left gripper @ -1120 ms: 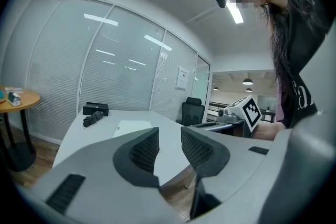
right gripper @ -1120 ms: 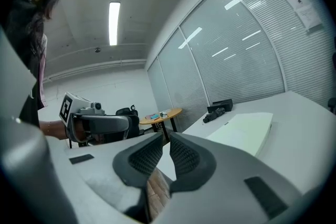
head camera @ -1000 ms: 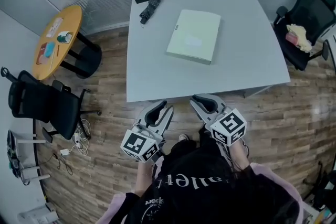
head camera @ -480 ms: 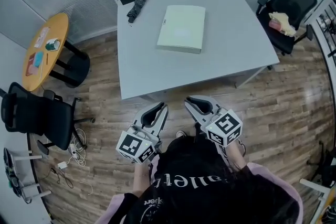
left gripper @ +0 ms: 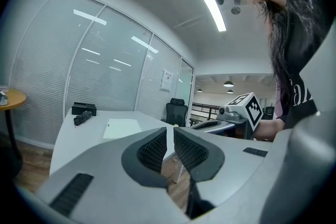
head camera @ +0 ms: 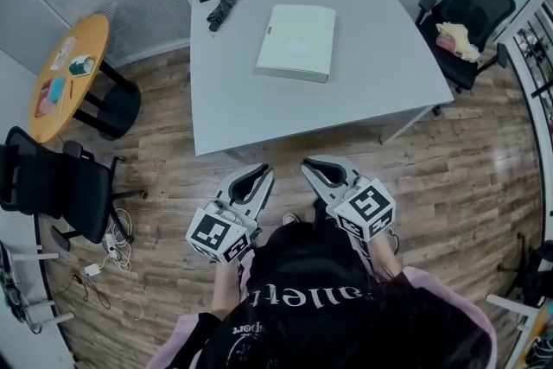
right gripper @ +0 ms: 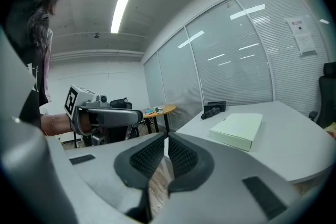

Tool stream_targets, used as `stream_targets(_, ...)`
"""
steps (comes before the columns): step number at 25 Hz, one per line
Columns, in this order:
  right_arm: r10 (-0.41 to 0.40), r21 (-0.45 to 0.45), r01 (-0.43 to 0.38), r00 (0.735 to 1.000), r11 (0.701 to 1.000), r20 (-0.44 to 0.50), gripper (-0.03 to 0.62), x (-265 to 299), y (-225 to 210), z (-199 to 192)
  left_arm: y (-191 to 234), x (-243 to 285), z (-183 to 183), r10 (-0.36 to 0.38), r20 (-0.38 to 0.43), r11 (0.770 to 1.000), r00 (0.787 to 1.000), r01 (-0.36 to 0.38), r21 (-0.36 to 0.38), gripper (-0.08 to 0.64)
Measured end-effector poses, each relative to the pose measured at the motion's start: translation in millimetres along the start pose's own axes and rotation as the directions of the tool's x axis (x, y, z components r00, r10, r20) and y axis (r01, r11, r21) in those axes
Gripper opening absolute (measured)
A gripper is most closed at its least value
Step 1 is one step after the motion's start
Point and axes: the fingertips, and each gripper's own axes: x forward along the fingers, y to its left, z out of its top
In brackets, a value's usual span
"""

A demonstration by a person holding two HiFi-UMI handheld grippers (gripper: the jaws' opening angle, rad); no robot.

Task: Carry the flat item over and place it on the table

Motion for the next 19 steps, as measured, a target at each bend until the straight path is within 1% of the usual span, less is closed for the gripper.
stream_targets(11, 0.036, -0.024, -0.036, 0.999, 0.999, -0.012, 0.037, 14, 15, 4, 4, -10, 3, 0.003, 0.009, 1.000, 1.000, -0.003, 0.010, 0.060)
stream_targets(19, 0.028, -0.023, -0.028, 0.999, 0.999, -0.021, 0.037, 16, 15, 3, 10, -14, 3, 0.009, 0.015, 1.000, 1.000, -0.009, 0.003, 0.060)
